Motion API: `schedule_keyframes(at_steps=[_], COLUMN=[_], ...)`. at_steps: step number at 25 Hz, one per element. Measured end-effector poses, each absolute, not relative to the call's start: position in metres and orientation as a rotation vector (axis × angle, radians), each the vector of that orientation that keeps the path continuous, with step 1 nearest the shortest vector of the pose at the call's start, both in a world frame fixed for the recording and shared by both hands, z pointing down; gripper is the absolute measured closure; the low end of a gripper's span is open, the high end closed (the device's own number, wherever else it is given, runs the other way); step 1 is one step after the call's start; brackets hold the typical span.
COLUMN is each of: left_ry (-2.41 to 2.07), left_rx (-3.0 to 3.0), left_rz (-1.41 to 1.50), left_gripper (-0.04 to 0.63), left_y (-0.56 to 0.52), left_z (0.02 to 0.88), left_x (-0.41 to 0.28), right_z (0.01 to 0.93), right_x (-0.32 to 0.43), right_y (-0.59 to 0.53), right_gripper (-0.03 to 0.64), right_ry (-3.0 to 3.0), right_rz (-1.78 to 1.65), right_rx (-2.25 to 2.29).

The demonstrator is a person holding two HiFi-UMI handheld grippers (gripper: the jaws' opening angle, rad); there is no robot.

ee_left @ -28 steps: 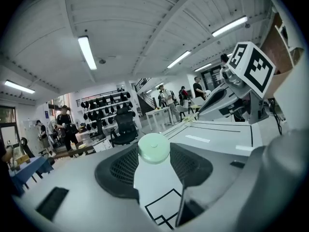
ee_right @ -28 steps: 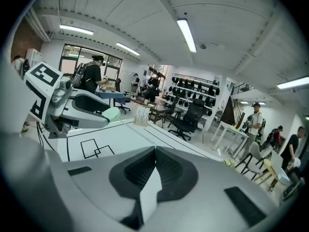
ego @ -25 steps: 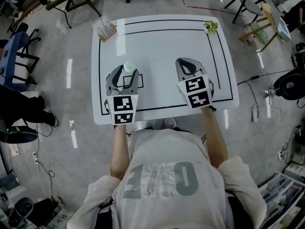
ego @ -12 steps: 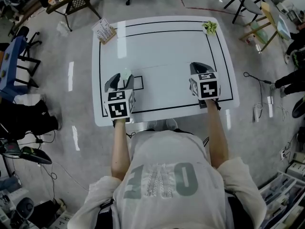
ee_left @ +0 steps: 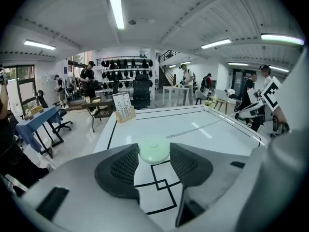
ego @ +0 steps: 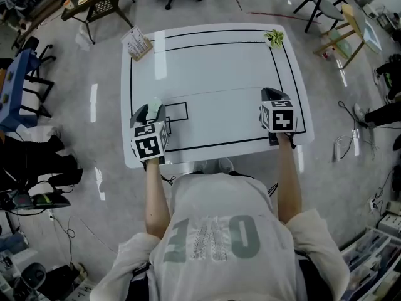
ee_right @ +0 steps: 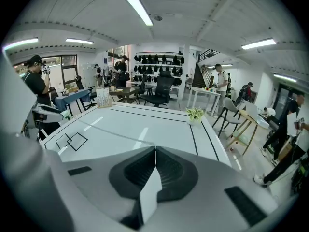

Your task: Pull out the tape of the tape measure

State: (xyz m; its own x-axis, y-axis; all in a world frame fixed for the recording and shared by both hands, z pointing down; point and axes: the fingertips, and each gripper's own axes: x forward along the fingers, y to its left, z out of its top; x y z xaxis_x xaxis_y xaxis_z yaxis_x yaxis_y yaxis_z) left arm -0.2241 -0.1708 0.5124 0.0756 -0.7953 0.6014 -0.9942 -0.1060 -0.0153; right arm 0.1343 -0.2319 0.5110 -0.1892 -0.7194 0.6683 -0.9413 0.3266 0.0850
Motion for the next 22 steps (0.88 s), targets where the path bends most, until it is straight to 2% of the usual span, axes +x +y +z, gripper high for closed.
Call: schedule_keyframes(at_steps=[22], left_ry=[-1.912], left_rx=[1.812], left_rz=[0.689], left_gripper=[0.371], left_y=[-0.156], left_z=[0.516], left_x=[-0.282], right_z=[0.514], right_x=[0.190], right_y=[-0.234], right_gripper=[0.586], right_ry=[-1.882], right_rz=[0.442], right_rx=[1.550])
